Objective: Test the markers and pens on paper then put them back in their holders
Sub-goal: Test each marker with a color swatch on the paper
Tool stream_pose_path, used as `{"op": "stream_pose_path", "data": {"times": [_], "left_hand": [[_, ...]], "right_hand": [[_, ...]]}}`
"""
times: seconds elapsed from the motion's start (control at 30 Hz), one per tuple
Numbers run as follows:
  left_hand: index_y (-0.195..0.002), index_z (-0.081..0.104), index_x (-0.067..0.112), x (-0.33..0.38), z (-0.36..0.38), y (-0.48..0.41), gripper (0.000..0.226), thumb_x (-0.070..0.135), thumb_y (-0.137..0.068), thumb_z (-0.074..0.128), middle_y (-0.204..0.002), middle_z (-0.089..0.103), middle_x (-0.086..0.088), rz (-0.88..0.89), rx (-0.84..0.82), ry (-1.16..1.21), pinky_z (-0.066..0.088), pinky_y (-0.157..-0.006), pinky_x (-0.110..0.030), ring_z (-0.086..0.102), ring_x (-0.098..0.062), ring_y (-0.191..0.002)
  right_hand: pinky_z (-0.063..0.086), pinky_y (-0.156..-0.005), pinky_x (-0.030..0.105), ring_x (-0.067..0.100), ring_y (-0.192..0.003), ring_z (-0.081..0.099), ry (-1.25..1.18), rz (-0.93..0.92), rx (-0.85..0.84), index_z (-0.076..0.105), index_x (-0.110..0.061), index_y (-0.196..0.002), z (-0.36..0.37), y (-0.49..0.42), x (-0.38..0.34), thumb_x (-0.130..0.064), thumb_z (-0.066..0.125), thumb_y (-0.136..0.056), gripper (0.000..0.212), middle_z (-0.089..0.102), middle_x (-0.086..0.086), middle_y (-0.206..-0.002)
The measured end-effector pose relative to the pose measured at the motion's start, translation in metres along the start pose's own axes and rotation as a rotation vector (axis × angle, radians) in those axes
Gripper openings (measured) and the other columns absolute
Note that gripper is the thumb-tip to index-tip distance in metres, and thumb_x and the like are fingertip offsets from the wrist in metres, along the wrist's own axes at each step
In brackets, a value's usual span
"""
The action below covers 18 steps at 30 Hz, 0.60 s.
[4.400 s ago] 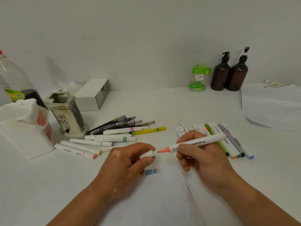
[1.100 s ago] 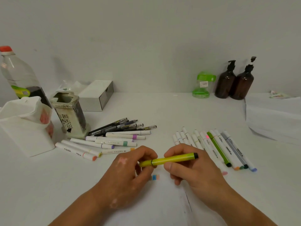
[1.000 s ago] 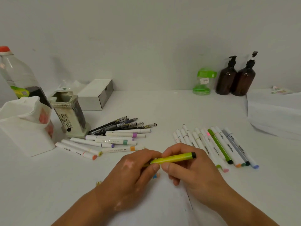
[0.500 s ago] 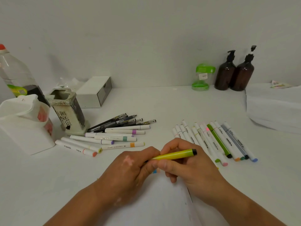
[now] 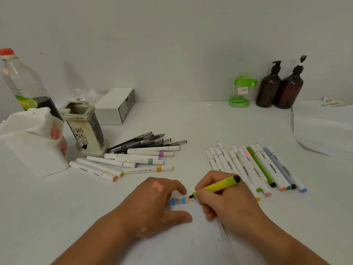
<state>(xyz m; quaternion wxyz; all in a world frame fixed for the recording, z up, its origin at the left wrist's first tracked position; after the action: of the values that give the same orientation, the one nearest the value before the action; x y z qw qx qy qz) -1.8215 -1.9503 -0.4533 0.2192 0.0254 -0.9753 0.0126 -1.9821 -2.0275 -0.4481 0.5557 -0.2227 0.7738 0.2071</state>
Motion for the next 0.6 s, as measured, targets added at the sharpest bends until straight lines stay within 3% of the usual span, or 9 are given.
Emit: {"op": "stream_pose_path", "data": {"times": [0.1, 0.3, 0.6], "left_hand": [[-0.121, 0.056, 0.049, -0.001, 0.0, 0.0, 0.063, 0.081, -0.068, 0.064, -0.079, 0.049, 0.028, -0.006, -0.006, 0.011, 0.035, -0.058, -0.01, 0.049, 0.012, -0.083], [-0.124, 0.055, 0.048, -0.005, 0.005, -0.002, 0.064, 0.081, -0.069, 0.063, -0.106, 0.059, 0.025, -0.017, -0.027, -0.004, 0.043, -0.07, -0.011, 0.051, 0.005, -0.088], [-0.123, 0.054, 0.048, -0.01, 0.008, -0.004, 0.068, 0.085, -0.066, 0.059, -0.105, 0.06, 0.024, -0.007, 0.006, -0.017, 0.047, -0.073, -0.013, 0.05, 0.01, -0.088]], "right_hand": [[0.046, -0.047, 0.014, 0.007, -0.045, 0.06, 0.159, 0.0, 0.042, 0.071, -0.022, -0.076, 0.002, -0.001, 0.004, -0.016, 0.069, -0.085, 0.011, 0.067, 0.002, -0.057], [0.047, -0.047, 0.014, 0.005, -0.045, 0.059, 0.216, -0.016, 0.066, 0.071, -0.025, -0.076, 0.001, -0.002, 0.004, -0.018, 0.069, -0.086, 0.012, 0.067, -0.002, -0.056], [0.046, -0.048, 0.017, 0.006, -0.049, 0.057, 0.319, -0.043, 0.037, 0.07, -0.026, -0.072, 0.001, -0.003, 0.002, -0.019, 0.069, -0.082, 0.012, 0.063, -0.011, -0.055]]}}
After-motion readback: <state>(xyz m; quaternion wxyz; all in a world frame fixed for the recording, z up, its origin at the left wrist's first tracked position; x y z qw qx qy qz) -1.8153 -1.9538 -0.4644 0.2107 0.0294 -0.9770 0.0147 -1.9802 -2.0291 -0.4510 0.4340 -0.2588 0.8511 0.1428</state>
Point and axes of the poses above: each hand's wrist, its own y-axis away from the middle knuckle, its own z-axis out of the palm, x = y × z, the point moved 5 cm from there along -y, towards the middle knuckle
